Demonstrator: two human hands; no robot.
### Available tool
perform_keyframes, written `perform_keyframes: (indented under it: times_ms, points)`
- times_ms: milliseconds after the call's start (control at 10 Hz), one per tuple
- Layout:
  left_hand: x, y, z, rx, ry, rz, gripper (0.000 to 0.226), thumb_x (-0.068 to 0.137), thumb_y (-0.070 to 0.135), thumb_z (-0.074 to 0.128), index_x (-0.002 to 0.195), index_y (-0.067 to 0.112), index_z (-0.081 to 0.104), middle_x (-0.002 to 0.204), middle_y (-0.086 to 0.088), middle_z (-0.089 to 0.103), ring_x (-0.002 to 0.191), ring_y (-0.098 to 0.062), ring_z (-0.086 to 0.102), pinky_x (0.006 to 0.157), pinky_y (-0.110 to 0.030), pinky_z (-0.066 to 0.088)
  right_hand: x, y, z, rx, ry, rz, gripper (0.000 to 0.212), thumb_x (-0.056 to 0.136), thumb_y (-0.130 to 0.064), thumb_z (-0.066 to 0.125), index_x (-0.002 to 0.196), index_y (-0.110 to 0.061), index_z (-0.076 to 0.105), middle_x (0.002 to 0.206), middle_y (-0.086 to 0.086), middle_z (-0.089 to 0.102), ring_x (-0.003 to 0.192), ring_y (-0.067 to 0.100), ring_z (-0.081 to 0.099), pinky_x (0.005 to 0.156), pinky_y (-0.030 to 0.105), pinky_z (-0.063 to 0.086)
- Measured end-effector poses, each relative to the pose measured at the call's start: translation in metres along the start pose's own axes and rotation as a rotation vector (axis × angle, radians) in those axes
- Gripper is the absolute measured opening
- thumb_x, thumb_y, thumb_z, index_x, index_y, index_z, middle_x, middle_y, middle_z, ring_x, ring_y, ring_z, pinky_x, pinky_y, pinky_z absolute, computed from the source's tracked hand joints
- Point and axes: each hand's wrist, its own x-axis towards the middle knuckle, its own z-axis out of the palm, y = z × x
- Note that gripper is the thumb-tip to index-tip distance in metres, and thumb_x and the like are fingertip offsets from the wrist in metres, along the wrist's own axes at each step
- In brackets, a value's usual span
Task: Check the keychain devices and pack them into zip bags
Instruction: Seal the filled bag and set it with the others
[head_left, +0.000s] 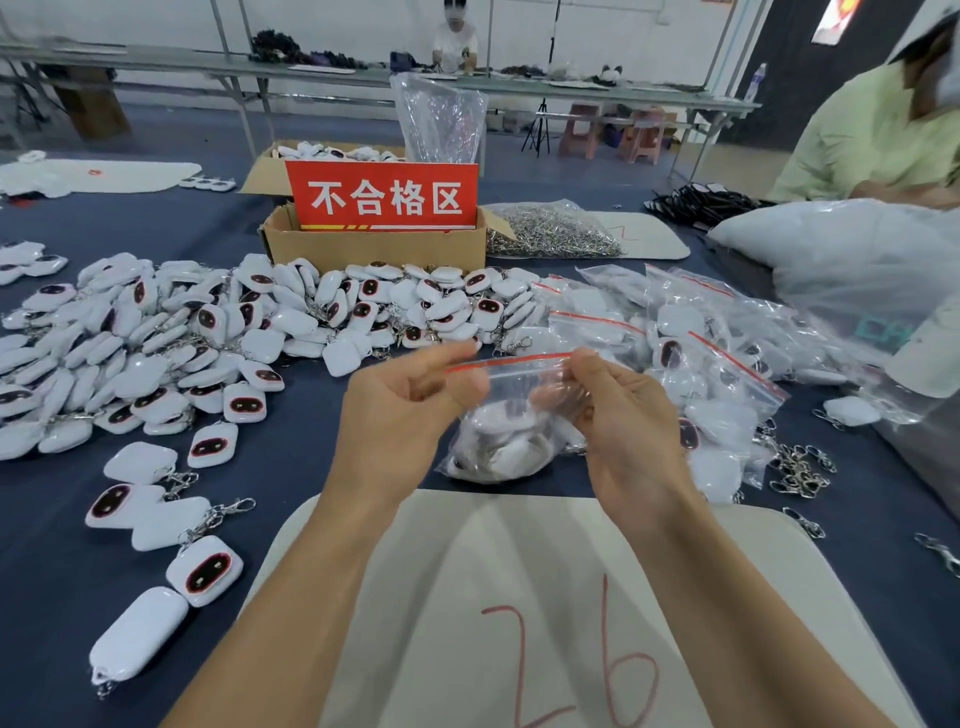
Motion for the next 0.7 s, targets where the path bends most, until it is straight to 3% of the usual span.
perform_keyframes:
  times_ms: [100, 200, 300, 400, 500, 600, 700]
  points:
    - [-0.002, 0.008, 0.007, 0.039, 0.071, 0.071, 0.035, 0.085, 0.008, 0.08, 0.075, 0.042, 0.082, 0.075, 0.006, 0.079, 0.07, -0.006, 0.069, 0.072, -0.021, 0.055, -0.013, -0.015, 0.006, -0.022, -0.037, 0.008, 0.04, 0.104, -0.02, 0.06, 0.07, -0.01, 0.078, 0.075, 0.016, 0.076, 0.062, 0.019, 0.07, 0.063, 0.027, 0.059]
    - [0.003, 0.026, 0.014, -0.01, 0.055, 0.147, 0.034, 0.084, 0.009, 0.079, 0.075, 0.041, 0.082, 0.069, 0.005, 0.077, 0.063, -0.005, 0.066, 0.067, -0.019, 0.054, -0.03, -0.034, -0.01, -0.164, -0.155, -0.027, 0.022, 0.096, -0.028, 0.069, 0.083, -0.017, 0.082, 0.088, 0.007, 0.08, 0.073, 0.014, 0.073, 0.065, 0.03, 0.061]
    - [0.008, 0.046, 0.04, -0.083, -0.01, 0.145, 0.029, 0.083, 0.014, 0.078, 0.075, 0.042, 0.082, 0.07, 0.007, 0.077, 0.064, -0.004, 0.067, 0.066, -0.019, 0.055, -0.041, -0.055, -0.034, -0.287, -0.174, -0.131, 0.012, 0.084, -0.016, 0.076, 0.09, -0.024, 0.084, 0.093, 0.0, 0.081, 0.084, 0.009, 0.074, 0.075, 0.024, 0.059]
    - [0.024, 0.053, 0.076, -0.095, -0.042, 0.032, 0.036, 0.088, 0.008, 0.078, 0.07, 0.038, 0.081, 0.07, 0.003, 0.077, 0.064, -0.008, 0.067, 0.069, -0.024, 0.058, -0.034, -0.068, -0.056, -0.394, 0.035, -0.154, 0.015, 0.086, -0.005, 0.075, 0.077, -0.016, 0.082, 0.075, 0.002, 0.079, 0.055, 0.006, 0.061, 0.053, 0.014, 0.046]
    - [0.044, 0.05, 0.108, -0.03, -0.087, -0.066, 0.022, 0.087, 0.01, 0.078, 0.069, 0.024, 0.08, 0.066, 0.004, 0.074, 0.055, -0.006, 0.061, 0.058, -0.018, 0.05, -0.008, -0.071, -0.078, -0.386, 0.16, -0.043, 0.018, 0.087, -0.003, 0.069, 0.071, -0.007, 0.076, 0.067, 0.006, 0.073, 0.044, 0.015, 0.046, 0.041, 0.023, 0.038]
    - [0.056, 0.044, 0.125, 0.093, -0.034, -0.182, 0.009, 0.089, 0.019, 0.073, 0.089, 0.025, 0.08, 0.086, 0.005, 0.078, 0.074, -0.007, 0.067, 0.067, -0.023, 0.05, 0.021, -0.063, -0.097, -0.301, 0.268, 0.098, 0.016, 0.091, 0.005, 0.064, 0.081, -0.007, 0.069, 0.068, 0.008, 0.066, 0.058, 0.018, 0.06, 0.053, 0.022, 0.048]
    - [0.027, 0.042, 0.105, 0.138, 0.015, -0.219, 0.022, 0.088, 0.028, 0.069, 0.105, 0.04, 0.075, 0.109, 0.016, 0.075, 0.094, 0.004, 0.065, 0.081, -0.021, 0.049, 0.022, -0.054, -0.113, -0.297, 0.343, 0.09, 0.028, 0.086, 0.011, 0.062, 0.095, -0.014, 0.067, 0.081, 0.002, 0.067, 0.071, 0.017, 0.064, 0.069, 0.026, 0.058]
